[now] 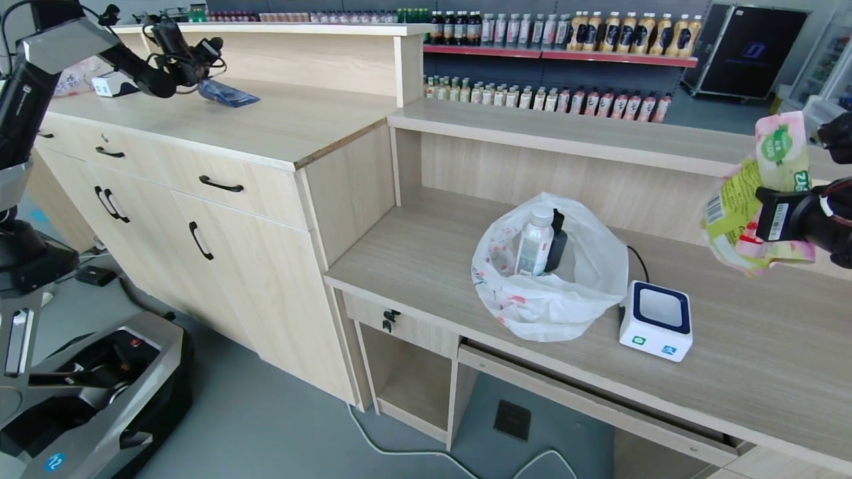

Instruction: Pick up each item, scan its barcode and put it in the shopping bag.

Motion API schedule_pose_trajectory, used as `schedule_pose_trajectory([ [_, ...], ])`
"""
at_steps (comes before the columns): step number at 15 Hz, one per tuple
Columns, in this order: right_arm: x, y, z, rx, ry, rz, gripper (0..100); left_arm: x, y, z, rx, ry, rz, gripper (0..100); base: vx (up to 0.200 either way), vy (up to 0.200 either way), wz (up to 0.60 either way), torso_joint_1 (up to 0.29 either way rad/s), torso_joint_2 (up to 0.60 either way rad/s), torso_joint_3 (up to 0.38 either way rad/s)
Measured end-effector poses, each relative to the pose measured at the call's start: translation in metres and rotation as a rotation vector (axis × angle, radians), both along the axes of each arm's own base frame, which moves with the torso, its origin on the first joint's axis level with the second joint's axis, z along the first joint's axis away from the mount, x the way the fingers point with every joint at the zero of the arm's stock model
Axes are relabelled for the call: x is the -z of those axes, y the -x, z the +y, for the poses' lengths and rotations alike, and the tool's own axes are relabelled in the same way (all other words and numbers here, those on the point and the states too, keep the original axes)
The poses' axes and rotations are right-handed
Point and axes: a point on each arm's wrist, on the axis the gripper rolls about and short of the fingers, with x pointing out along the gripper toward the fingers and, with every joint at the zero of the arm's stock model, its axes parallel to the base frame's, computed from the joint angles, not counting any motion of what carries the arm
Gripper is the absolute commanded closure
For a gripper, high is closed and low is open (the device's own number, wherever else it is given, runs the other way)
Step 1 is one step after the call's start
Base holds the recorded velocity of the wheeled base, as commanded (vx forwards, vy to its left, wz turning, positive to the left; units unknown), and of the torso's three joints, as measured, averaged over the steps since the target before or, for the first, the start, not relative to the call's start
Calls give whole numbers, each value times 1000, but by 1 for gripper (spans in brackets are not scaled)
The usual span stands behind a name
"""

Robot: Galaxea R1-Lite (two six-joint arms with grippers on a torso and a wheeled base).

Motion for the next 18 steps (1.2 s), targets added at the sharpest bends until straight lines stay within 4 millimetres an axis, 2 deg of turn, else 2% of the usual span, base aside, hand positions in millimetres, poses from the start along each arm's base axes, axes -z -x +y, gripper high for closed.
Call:
schedule_pose_trajectory([
  [5,-20,-3,9,-298,-118,-121,100,0,0,0,0,0,1,0,0,0,0,0,0,0],
  [7,-9,-11,8,-318,-141,-79,100,0,0,0,0,0,1,0,0,0,0,0,0,0],
  [13,33,-54,21,-419,-229,-7,100,0,0,0,-1,0,1,0,0,0,0,0,0,0],
  [18,53,-71,32,-469,-247,43,100,0,0,0,-1,0,1,0,0,0,0,0,0,0],
])
